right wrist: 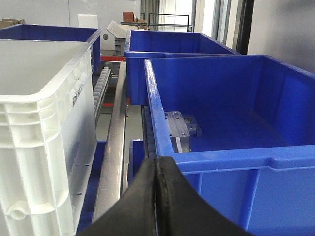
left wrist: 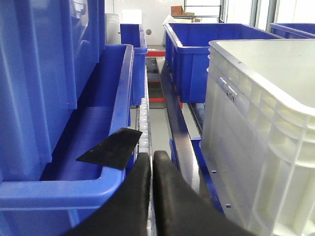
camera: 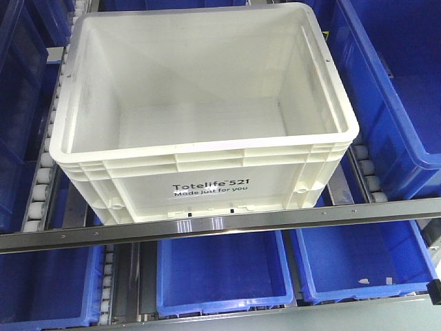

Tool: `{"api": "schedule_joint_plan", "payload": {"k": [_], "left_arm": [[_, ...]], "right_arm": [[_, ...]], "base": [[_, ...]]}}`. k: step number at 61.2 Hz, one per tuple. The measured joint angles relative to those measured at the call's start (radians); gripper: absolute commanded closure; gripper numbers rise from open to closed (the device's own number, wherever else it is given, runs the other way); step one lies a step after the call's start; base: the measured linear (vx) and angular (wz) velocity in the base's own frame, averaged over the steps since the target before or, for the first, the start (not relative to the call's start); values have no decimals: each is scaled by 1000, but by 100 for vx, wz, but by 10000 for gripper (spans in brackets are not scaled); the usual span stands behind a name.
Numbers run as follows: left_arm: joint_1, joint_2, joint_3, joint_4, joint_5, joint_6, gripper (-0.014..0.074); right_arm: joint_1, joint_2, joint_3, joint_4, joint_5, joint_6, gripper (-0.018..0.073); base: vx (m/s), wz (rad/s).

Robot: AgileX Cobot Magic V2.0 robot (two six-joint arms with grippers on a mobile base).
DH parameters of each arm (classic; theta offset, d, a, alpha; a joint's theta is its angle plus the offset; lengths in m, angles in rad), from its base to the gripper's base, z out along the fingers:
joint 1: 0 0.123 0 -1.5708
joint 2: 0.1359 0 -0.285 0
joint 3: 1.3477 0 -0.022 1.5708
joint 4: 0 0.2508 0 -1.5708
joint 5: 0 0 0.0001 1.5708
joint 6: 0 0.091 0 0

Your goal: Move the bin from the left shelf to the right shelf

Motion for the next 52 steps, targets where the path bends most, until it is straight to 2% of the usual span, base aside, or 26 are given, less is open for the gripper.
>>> {"api": "schedule_joint_plan", "payload": {"k": [18,30,52], "left_arm": [[0,0,0,0,0,0,604],[0,0,0,0,0,0,604],[0,0,0,0,0,0,604]], "right_arm": [[1,0,0,0,0,0,566],[39,0,0,0,0,0,566],[39,0,0,0,0,0,566]], "base": [[0,0],[0,0],[0,0]]}}
